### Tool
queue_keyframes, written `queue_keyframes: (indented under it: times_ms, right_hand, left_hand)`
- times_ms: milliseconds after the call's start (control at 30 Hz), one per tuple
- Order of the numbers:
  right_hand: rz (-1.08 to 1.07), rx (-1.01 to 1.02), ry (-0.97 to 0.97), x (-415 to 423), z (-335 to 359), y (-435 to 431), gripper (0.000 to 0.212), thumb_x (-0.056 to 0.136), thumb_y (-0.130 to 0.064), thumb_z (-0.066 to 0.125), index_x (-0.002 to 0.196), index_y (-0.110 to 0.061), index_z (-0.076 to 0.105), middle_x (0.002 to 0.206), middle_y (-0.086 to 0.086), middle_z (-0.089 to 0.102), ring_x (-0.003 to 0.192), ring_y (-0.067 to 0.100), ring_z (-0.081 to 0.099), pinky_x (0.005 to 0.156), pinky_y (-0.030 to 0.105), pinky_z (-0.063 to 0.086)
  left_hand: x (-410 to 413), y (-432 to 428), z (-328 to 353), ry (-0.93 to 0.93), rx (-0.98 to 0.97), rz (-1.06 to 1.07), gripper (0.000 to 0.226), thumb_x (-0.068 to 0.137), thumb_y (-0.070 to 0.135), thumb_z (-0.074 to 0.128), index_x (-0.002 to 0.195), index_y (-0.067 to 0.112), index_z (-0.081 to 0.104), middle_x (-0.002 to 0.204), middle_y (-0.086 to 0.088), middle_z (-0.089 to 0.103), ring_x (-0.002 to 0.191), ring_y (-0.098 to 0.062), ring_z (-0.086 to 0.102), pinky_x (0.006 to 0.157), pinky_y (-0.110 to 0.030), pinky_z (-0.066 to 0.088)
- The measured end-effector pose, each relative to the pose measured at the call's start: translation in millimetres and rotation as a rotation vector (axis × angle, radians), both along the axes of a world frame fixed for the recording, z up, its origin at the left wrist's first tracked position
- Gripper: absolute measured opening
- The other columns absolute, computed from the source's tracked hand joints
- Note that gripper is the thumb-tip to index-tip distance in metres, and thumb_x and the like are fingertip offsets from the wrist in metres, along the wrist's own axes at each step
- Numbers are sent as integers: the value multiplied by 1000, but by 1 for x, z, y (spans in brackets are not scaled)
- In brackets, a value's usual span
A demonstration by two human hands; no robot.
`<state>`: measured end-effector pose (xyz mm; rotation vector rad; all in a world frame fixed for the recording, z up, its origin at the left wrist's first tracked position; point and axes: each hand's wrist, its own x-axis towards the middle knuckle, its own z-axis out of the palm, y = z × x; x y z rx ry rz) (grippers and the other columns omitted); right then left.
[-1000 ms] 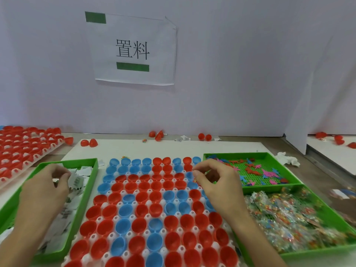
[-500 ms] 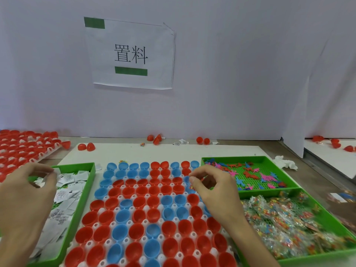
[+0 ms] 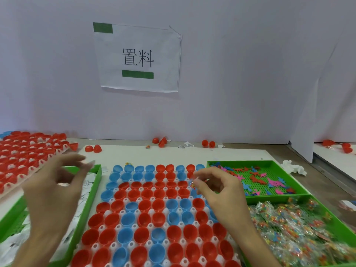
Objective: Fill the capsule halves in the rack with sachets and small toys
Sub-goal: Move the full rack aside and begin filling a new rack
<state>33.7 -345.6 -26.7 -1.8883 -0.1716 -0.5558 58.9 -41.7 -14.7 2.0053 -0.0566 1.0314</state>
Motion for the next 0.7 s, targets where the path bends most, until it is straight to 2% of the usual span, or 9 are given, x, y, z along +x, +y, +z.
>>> queue_keyframes:
  times_ms: [67,133,200,300,367,433,567,700]
  right_hand:
    - [44,60,5,-1,3,2,21,85,-13,78,88,-34,74,86,-11,75,82,9,73,76,23,59]
    - [108,100,25,-2,6,3,23,83,-10,79,84,-33,75,85,-8,76,82,9,73,77,22,58]
    - [183,113,57,-5,8,6,21,82,-12,80,83,-32,75,85,-6,76,83,12,73,78,23,58]
    - [274,92,53,-10,8,14,13,82,-17,81,84,-28,75,85,-5,75,84,19,71,77,29,59]
    - [285,84,31,-13,7,20,11,82,-18,81,85,-27,75,85,-6,74,83,20,71,77,33,59]
    - [275,109,19,-13,6,22,9,83,-18,80,87,-24,75,83,-5,75,82,20,72,77,34,60]
    - [231,105,4,-15,7,21,9,83,-17,80,83,-23,73,79,-7,73,76,14,70,71,20,55]
    - [216,36,5,-15,5,25,12,82,-16,80,80,-24,70,77,-8,70,75,16,68,70,25,55]
  left_hand:
    - [-3,-27,15,19,33,-181,22,76,25,78,94,33,69,76,10,69,69,-1,66,68,-5,50]
    - [-5,-52,23,89,-13,-371,21,70,21,79,89,28,73,78,7,73,71,-6,70,71,-10,54]
    - [-1,-69,24,210,-68,-523,19,69,18,79,86,25,76,81,7,76,74,-10,73,72,-14,57]
    - [-1,-89,18,339,-100,-723,12,70,8,79,74,20,79,76,-5,76,71,-18,74,70,-24,59]
    - [-3,-95,13,400,-127,-827,7,71,13,76,74,18,78,76,-9,76,71,-21,73,67,-23,59]
    - [-5,-97,9,464,-141,-913,6,73,20,75,78,20,78,79,-9,76,76,-21,75,68,-20,58]
    - [-9,-94,7,483,-149,-987,15,78,31,67,86,25,78,85,-7,77,81,-18,75,73,-17,57]
    - [-8,-90,4,470,-219,-954,15,77,29,66,87,25,78,82,-8,78,79,-22,76,72,-19,58]
